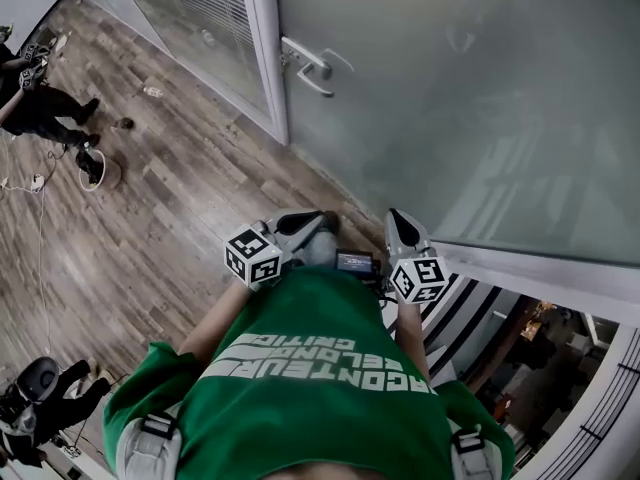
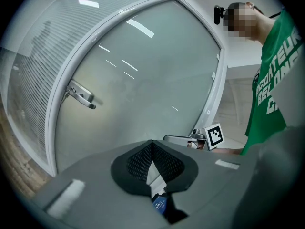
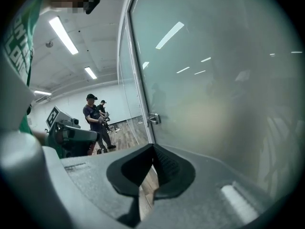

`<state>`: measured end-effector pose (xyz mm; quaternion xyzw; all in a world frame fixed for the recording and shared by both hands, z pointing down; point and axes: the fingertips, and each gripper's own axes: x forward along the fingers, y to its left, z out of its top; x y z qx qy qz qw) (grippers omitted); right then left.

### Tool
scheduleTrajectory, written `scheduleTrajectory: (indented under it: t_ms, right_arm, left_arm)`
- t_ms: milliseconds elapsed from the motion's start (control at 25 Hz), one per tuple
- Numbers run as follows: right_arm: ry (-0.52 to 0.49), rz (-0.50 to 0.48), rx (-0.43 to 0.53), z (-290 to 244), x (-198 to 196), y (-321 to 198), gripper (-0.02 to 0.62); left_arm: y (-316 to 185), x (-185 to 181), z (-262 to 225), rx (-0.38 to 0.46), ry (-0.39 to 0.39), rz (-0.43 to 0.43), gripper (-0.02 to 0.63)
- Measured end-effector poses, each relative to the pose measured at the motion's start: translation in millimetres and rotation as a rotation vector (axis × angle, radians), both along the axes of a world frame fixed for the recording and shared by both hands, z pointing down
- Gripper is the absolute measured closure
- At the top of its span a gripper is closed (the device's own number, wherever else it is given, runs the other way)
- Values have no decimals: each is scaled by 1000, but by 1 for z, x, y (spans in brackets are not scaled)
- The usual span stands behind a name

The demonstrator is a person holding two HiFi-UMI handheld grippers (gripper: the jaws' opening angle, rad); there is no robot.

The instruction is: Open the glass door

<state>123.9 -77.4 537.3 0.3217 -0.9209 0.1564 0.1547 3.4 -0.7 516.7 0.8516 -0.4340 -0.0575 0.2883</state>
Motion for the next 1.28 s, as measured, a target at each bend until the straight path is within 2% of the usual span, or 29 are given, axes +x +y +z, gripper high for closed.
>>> scheduleTrajectory:
  t_ms: [720, 1280]
  right_arm:
    - [-42, -142, -24, -10, -54, -87, 603]
    - [-12, -196, -47, 5, -48, -130, 603]
  left_arm:
    - [-66, -31, -24, -21, -48, -127, 591]
    - [-131, -24, -13, -39, -65, -181, 591]
